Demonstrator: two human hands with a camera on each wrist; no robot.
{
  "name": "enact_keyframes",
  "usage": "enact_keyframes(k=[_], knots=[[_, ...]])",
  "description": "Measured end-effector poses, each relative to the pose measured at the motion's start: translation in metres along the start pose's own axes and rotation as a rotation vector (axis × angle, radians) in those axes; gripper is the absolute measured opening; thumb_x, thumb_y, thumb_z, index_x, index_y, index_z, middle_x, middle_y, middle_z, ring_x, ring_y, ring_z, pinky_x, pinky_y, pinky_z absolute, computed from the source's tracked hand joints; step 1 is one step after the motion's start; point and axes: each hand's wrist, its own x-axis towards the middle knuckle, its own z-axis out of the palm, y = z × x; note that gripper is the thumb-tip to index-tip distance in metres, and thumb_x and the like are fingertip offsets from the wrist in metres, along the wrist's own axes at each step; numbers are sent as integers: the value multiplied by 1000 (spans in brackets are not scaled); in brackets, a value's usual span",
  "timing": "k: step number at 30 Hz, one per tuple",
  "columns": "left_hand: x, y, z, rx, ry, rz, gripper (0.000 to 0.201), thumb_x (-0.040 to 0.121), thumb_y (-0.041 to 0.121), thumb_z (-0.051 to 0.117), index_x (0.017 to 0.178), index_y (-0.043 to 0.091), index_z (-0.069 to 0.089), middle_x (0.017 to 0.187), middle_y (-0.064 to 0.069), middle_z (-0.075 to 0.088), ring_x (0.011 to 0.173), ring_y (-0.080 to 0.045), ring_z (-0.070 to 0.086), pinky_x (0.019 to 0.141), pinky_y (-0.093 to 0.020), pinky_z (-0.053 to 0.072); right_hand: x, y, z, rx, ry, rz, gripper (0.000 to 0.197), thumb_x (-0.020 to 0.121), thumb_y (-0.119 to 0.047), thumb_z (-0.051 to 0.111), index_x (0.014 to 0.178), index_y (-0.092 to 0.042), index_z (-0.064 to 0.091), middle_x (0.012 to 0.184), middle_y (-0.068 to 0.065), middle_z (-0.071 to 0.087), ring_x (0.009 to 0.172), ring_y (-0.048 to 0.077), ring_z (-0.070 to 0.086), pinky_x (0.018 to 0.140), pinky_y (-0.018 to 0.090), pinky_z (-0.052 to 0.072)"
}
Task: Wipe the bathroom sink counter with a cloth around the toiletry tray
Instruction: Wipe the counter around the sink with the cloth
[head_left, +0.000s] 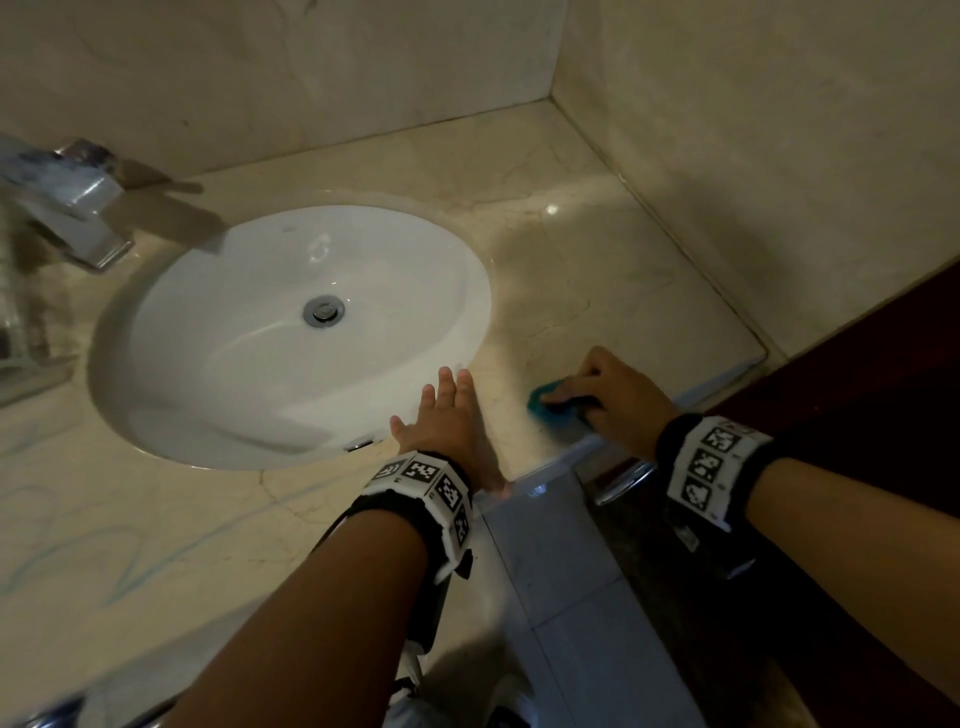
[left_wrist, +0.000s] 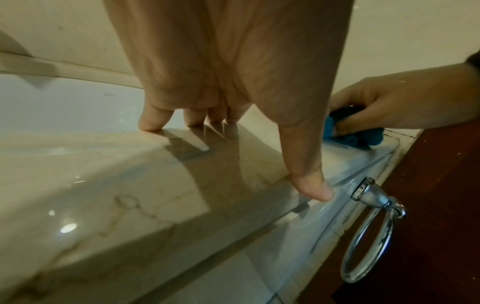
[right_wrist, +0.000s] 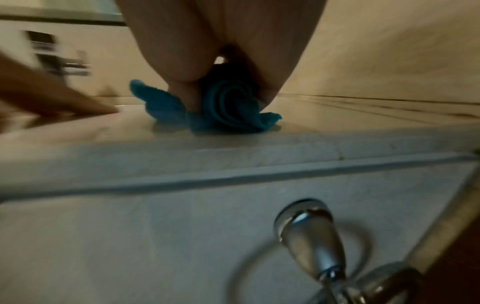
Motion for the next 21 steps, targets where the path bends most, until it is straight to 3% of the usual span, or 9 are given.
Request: enact_keyframes(k=[3, 5, 7, 9, 12, 14, 16, 19, 21], knots=[[0, 0, 2, 3, 7, 8, 141, 59, 45, 86, 148, 18, -20, 157, -1, -21, 146, -24, -11, 115, -60, 5, 21, 12, -13, 6, 198, 250, 30, 92, -11, 53, 118, -19, 64, 103, 8, 43, 93, 28, 53, 68, 8, 29], [1, -1, 3, 8, 13, 14, 141, 59, 46, 86, 148, 18, -20, 157, -1, -21, 146, -24, -10, 115, -60, 6, 30, 8, -8, 36, 284, 368, 32, 94, -13, 51, 124, -17, 60, 114, 13, 44, 98, 30, 53, 71, 9, 31], [2, -2, 4, 12, 25, 23, 141, 58, 47, 86, 148, 19, -19, 157, 0, -20, 147, -23, -9, 115, -60, 7, 28, -4, 6, 89, 309, 376, 32, 94, -16, 51, 125, -14, 57, 102, 3, 43, 84, 18, 50, 65, 7, 32], [2, -4, 6, 20, 41, 33, 141, 57, 51, 84, 148, 20, -19, 157, 1, -21, 147, -22, -10, 115, -59, 7, 17, -18, 23, 95, 272, 269, 30, 92, -16, 53, 122, -14, 59, 85, -7, 35, 70, 5, 41, 63, 7, 34], [-3, -12, 15, 41, 90, 54, 132, 63, 59, 76, 148, 22, -19, 156, -1, -24, 146, -22, -13, 118, -52, 3, -9, -30, 39, 39, 174, 86, 27, 90, -19, 57, 116, -23, 65, 87, -3, 37, 73, 10, 42, 60, 12, 34], [-12, -19, 22, 73, 112, 66, 117, 74, 61, 66, 149, 25, -17, 156, -2, -26, 145, -25, -18, 116, -52, -1, -15, -24, 32, 2, 125, 51, 31, 91, -15, 56, 119, -27, 63, 92, 0, 38, 79, 15, 46, 63, 14, 34], [-23, -28, 28, 99, 137, 82, 101, 84, 55, 58, 150, 25, -12, 156, -1, -26, 144, -26, -20, 115, -54, -2, -10, -8, 17, -6, 152, 149, 34, 93, -12, 53, 123, -26, 60, 97, 4, 38, 81, 20, 47, 68, 18, 35], [-32, -35, 30, 146, 146, 128, 86, 92, 44, 53, 151, 22, -4, 159, 0, -16, 146, -23, -11, 116, -53, 3, -1, 8, 4, -25, 259, 379, 37, 94, -12, 50, 128, -25, 56, 117, 16, 43, 96, 35, 53, 84, 29, 46], [-32, -35, 27, 152, 123, 131, 84, 92, 40, 54, 152, 21, -2, 159, 0, -13, 147, -24, -8, 116, -53, 6, 0, 0, 10, 1, 267, 426, 37, 94, -15, 50, 130, -21, 55, 118, 15, 43, 99, 33, 53, 84, 27, 45]])
